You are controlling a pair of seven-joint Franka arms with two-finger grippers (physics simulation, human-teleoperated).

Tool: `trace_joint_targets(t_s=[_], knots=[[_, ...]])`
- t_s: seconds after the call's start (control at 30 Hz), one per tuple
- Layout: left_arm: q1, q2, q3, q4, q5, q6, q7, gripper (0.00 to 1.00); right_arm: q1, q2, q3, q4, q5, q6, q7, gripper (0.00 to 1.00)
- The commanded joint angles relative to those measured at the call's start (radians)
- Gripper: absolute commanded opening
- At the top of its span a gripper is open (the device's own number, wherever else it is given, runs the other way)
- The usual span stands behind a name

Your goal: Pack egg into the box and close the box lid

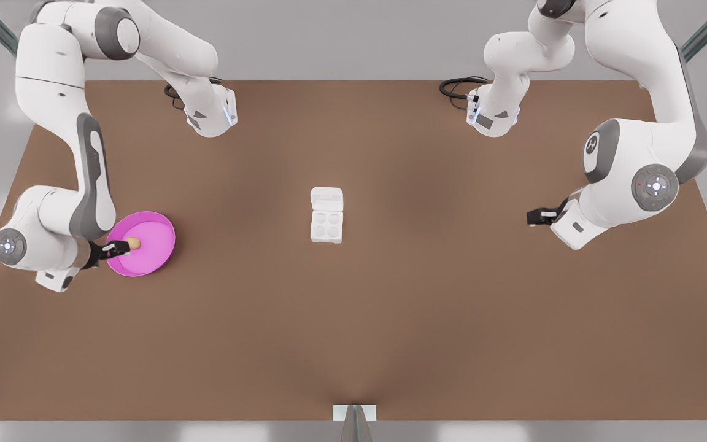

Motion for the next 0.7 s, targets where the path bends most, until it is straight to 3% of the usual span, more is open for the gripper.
trace_joint_targets(t_s=[0.0, 0.3, 0.67], knots=[[-0.003, -0.001, -0.001, -0.001, 0.001, -0.018, -0.014, 1.0, 0.0, -0.011, 0.0, -0.049, -0.02, 0.166, -0.8, 1.0], [-0.008, 0.004, -0.003, 0.005, 0.002, -0.061, -0.02, 1.0, -0.084, -0.048, 0.0, -0.264, -0.035, 0.436, -1.125, 1.0], [-0.005, 0.022, -0.003, 0.005, 0.004, -0.058, -0.019, 1.0, -0.132, -0.094, 0.0, -0.494, -0.024, 0.654, -1.167, 1.0]])
